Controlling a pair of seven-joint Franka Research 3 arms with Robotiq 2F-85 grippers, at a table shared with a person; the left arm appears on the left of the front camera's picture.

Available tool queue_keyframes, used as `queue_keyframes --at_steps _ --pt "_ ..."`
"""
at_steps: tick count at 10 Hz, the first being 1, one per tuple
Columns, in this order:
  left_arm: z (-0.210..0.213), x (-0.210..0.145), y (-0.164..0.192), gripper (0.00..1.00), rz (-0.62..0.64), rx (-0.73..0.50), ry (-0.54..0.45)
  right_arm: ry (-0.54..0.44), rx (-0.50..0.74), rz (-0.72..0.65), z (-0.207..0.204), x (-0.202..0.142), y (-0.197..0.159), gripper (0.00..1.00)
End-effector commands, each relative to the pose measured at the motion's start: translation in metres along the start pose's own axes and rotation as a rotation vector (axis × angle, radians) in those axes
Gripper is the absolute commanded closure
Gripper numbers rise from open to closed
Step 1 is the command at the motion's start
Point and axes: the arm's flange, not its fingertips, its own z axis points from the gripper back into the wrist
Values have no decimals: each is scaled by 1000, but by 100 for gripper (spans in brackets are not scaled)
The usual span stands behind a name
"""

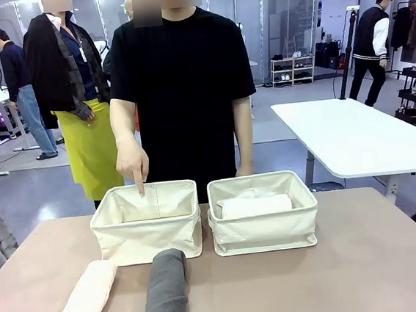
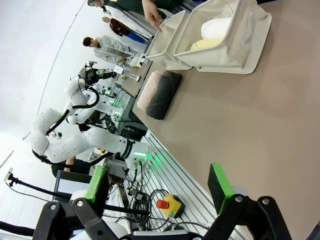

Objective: Divide the towels into two baskets.
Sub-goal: Pick up one hotel-folded towel from the bottom of the table and place it in the Fabric basket indicated by the person.

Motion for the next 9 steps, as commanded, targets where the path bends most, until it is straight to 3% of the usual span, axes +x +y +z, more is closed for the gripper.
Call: queue_keyframes --at_steps 1,4,9 --pt "-48 -66 -47 0 -17 151 113 -21 12 16 -2 -2 4 0" --pt "-105 -74 -60 0 -70 233 278 -21 12 16 -2 -2 4 0" --pt "-170 -109 -58 0 -145 353 439 -21 12 16 -2 -2 4 0"
